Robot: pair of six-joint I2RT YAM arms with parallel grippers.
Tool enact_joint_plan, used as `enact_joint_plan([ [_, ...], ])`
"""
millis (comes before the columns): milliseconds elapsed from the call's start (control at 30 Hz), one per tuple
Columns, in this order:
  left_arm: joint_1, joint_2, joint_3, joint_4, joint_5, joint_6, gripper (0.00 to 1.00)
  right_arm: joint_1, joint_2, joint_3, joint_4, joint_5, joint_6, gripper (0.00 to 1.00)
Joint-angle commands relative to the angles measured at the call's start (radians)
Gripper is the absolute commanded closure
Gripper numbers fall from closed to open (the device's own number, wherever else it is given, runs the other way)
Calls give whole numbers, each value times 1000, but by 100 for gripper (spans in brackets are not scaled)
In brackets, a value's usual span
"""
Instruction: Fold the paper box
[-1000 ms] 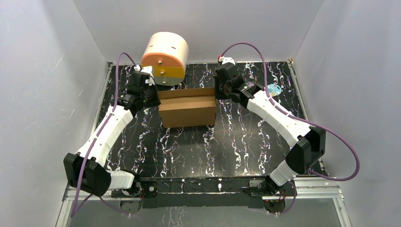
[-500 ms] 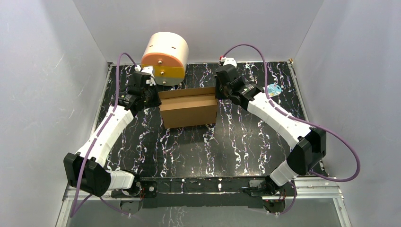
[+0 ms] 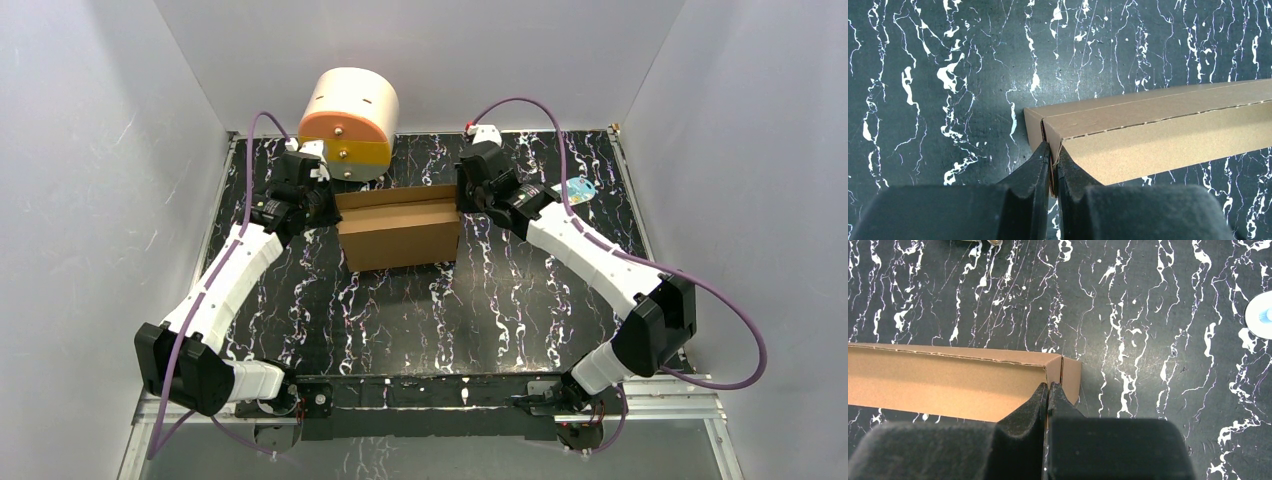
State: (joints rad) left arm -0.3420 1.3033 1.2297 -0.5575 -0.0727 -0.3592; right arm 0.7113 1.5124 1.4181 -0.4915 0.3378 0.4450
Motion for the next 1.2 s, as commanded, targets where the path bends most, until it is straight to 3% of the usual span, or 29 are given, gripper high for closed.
enact_joint_plan([
  [0, -23, -22, 0, -29, 42, -9, 94, 15, -28, -35, 29, -40, 1, 100],
  [600, -50, -7, 47, -87, -65, 49, 94, 15, -27, -70, 54, -56, -14, 100],
  [1167, -74, 14, 39, -46, -30, -72, 94, 15, -27, -82, 67, -57, -2, 100],
])
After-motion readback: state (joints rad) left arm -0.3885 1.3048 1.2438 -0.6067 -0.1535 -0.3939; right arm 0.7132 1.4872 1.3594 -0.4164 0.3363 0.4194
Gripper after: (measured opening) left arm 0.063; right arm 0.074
